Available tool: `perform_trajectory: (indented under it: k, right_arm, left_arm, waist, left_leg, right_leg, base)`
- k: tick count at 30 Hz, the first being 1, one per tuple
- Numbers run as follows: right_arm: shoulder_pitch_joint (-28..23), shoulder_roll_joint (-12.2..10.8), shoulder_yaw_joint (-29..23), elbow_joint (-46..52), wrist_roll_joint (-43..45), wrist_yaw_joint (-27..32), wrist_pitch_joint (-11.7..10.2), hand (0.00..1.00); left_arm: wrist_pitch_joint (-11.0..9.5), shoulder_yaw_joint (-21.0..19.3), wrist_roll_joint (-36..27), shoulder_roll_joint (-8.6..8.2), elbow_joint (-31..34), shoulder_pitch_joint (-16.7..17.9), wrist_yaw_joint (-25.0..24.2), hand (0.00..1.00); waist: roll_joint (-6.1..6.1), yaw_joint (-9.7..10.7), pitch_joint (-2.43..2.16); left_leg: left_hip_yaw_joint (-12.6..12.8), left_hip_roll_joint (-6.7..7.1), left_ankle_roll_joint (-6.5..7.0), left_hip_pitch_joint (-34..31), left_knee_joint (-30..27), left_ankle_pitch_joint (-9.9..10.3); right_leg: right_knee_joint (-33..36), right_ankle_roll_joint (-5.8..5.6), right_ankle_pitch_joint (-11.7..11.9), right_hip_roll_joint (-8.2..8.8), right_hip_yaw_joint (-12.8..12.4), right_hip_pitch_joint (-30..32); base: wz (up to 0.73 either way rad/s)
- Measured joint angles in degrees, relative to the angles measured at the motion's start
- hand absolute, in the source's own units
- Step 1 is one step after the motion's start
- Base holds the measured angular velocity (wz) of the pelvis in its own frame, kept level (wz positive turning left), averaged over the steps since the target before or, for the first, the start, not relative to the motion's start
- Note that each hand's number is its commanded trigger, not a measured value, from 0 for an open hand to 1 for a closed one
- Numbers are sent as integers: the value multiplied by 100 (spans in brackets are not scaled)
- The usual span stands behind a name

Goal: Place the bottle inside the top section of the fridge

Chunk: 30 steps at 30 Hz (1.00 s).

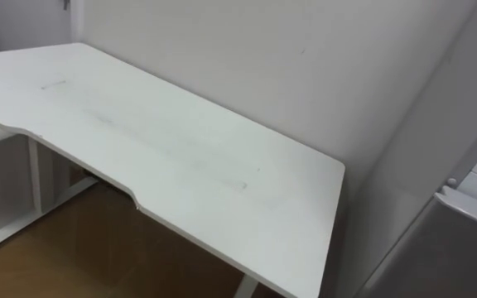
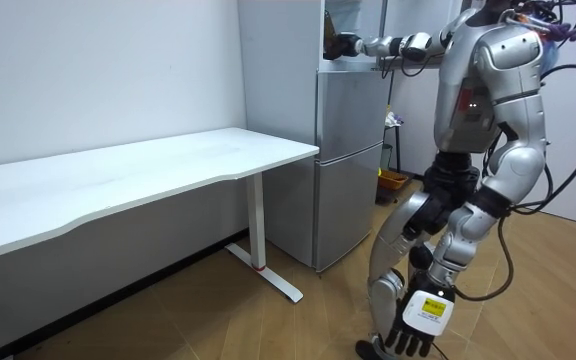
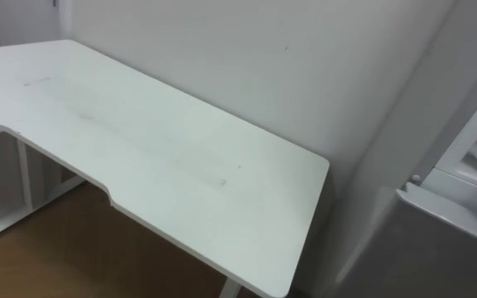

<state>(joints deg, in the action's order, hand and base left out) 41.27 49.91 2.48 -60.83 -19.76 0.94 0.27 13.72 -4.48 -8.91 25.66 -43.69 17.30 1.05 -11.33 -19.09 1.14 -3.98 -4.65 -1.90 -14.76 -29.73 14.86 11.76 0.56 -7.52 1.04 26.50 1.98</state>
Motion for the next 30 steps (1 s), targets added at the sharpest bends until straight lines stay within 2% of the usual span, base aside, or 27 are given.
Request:
perform_trajectory:
  k: [5,6,7,10,15,19,22,26,30]
  right_arm:
    - [-26,4,-155,-1,6,-301,0,0]
    - [-45,-1,-166,0,5,-369,0,0]
    - [-79,-27,-165,4,0,-441,0,0]
    - [-221,-45,-161,4,-4,-652,0,0]
    - [-346,-79,-152,92,-126,-899,0,0]
    - [-426,-71,-188,107,-274,-1288,5,0]
    - [-448,-94,-401,108,-323,-1548,9,0]
    - [-589,-156,-632,114,-335,-1852,9,0]
    - [-685,-169,-797,115,-333,-1935,8,0]
  left_arm:
    - [-10,-11,10,0,25,43,-24,0]
    - [-25,-22,10,0,26,68,-43,0]
    - [-45,-39,10,1,16,130,-64,0]
    - [-49,-57,9,1,-47,195,-176,0]
    - [-127,-150,-49,-25,-160,302,-279,0]
    - [-164,-277,-43,-136,-210,496,-284,0]
    - [-182,-421,-42,-266,-276,583,-317,0]
    - [-277,-638,-37,-298,-384,654,-412,0]
    - [-421,-822,-37,-307,-495,657,-421,0]
  waist:
    - [4,55,-20]
    - [-5,118,-52]
    - [-19,162,-111]
    - [-41,175,-135]
    - [-57,270,-146]
    - [-100,354,-163]
    - [-104,494,-163]
    - [-103,618,-162]
    - [-102,631,-162]
  left_leg:
    - [15,4,11,34,6,7]
    - [14,10,15,43,12,9]
    - [14,26,24,65,32,4]
    - [80,53,73,303,143,-10]
    - [110,58,57,496,214,17]
    - [183,56,66,636,259,36]
    - [216,58,97,665,254,54]
    - [261,55,112,879,268,144]
    - [339,56,126,1024,339,164]
  right_leg:
    - [-2,2,13,4,-28,-32]
    - [-4,-1,11,11,-13,-45]
    - [-3,-2,10,28,4,-61]
    - [-7,-33,-9,82,6,-251]
    - [-93,-59,-32,80,-9,-440]
    - [-97,-79,-47,93,-85,-523]
    - [-99,-87,-43,99,-116,-542]
    - [-122,-132,-80,103,-159,-739]
    - [-114,-154,-113,118,-246,-813]
  base:
    - [0]
    - [4]
    - [5]
    - [2]
    - [-1]
    - [-7]
    - [-4]
    - [-4]
    - [-9]
